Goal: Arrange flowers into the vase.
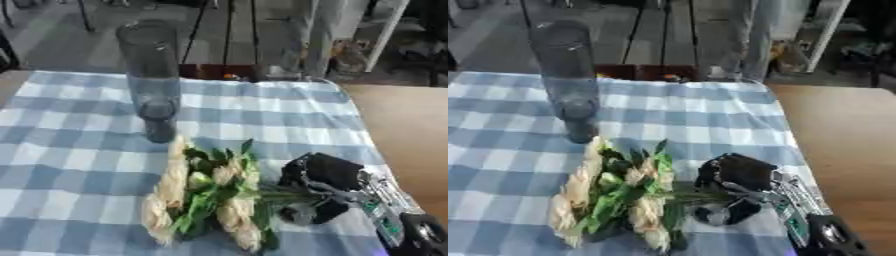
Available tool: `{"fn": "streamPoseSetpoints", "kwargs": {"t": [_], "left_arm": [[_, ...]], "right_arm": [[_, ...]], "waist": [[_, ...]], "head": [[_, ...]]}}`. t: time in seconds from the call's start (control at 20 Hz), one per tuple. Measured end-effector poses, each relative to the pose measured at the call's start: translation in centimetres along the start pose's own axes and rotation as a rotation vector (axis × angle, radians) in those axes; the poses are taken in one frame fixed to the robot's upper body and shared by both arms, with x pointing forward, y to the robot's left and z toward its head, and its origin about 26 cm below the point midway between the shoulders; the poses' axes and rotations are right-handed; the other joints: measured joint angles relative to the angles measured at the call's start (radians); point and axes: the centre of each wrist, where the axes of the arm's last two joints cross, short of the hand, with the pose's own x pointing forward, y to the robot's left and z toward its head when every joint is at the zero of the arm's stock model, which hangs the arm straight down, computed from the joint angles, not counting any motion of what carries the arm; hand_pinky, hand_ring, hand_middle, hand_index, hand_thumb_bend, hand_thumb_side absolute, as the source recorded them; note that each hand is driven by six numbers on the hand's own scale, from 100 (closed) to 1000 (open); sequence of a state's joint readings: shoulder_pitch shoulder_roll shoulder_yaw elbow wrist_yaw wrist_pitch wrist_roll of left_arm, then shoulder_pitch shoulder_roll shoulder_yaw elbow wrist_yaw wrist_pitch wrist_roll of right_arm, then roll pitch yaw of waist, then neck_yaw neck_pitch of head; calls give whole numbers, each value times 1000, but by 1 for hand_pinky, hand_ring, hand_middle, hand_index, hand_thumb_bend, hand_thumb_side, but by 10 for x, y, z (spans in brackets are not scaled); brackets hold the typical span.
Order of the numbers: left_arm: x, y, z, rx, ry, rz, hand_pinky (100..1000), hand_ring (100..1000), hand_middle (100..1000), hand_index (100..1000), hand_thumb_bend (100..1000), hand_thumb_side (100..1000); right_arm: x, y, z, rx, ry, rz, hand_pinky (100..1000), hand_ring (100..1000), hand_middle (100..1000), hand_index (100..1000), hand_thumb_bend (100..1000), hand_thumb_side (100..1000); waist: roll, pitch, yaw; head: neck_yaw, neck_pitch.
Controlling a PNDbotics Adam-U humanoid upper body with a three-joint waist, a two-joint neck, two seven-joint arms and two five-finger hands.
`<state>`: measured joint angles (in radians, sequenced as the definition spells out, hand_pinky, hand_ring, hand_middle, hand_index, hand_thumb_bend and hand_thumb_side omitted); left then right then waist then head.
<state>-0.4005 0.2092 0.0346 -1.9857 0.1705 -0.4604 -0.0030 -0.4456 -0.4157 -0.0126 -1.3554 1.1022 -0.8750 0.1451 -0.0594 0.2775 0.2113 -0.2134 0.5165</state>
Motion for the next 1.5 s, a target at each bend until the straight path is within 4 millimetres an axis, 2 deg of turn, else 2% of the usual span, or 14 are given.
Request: {"fn": "streamPoseSetpoints", "kwargs": {"t": [0.5,1.05,1.4,1.5], "left_arm": [[0,-1,0,3,4,8,558,671,583,881,100,947],[0,-1,0,2,5,9,557,668,575,879,100,950],[0,-1,1,1,9,9,556,667,568,879,100,950],[0,-1,1,1,10,9,555,667,565,879,100,949]], "right_arm": [[3,6,-2,-81,13,24,272,329,405,582,311,620],[3,10,-4,-119,4,29,117,203,257,395,222,614],[2,10,-5,-117,-9,30,100,178,226,366,126,600],[2,10,-6,-112,-13,31,100,171,220,332,100,603]], "waist": [[1,5,0],[1,6,5],[1,8,8],[0,8,9]], "head": [[-5,-7],[-9,-8],[-9,-8],[-9,-8]]}}
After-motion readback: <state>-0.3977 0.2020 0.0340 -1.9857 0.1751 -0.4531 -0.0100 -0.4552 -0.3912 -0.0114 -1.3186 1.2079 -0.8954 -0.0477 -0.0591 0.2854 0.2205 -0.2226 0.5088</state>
